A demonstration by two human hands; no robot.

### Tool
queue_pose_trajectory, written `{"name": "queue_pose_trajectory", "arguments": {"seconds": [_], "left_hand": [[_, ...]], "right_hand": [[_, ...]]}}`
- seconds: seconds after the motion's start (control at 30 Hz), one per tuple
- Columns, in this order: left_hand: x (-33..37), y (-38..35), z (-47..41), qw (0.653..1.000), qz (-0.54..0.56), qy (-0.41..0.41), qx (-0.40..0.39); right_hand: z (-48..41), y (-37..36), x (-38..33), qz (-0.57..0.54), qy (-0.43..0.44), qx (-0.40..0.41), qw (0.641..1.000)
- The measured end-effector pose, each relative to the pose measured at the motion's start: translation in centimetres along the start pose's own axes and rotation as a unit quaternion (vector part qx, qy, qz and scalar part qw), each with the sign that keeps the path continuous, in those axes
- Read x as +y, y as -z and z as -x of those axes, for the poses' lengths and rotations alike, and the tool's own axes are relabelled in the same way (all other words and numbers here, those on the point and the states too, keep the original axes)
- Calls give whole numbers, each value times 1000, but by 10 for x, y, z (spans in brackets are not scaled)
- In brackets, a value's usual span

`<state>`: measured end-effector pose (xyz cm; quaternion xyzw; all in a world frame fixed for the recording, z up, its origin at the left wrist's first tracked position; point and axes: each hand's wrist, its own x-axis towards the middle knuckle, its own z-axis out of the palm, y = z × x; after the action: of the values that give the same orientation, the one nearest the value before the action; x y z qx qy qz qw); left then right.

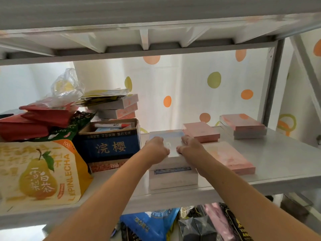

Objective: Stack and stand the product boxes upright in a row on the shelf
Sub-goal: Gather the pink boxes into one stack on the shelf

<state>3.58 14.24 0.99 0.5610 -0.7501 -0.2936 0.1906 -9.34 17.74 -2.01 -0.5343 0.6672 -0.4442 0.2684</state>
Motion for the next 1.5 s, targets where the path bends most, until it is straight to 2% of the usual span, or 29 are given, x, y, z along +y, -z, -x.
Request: {"name": "queue_pose_trajectory", "arguments": {"seconds": [0.27, 0.43, 0.57, 0.7, 0.8, 0.97, 1.1, 1.37, 1.5], "left_hand": [[12, -2, 3, 997, 63, -6, 49], [53, -19, 0, 980, 77, -88, 163], [92, -38, -17, 962, 155, -102, 198], [128, -59, -55, 959, 228, -55, 156], [146, -74, -84, 968, 228, 21, 100], [140, -85, -112, 958, 222, 141, 112], [135, -87, -125, 941, 271, 184, 89], [127, -102, -147, 963, 200, 179, 25], [134, -97, -142, 973, 181, 138, 47]], "right_hand": [[-5, 13, 4, -54, -21, -35, 998], [-25, 48, 6, -127, -36, -73, 989], [-50, 93, 18, -180, -55, -54, 981], [-88, 133, 41, -166, -73, -19, 983], [-116, 147, 53, -127, -89, -5, 988], [-140, 147, 64, -104, -104, -13, 989], [-151, 141, 68, -92, -118, -43, 988], [-165, 131, 82, -92, -127, -36, 987], [-159, 136, 79, -127, -93, -7, 988]]}}
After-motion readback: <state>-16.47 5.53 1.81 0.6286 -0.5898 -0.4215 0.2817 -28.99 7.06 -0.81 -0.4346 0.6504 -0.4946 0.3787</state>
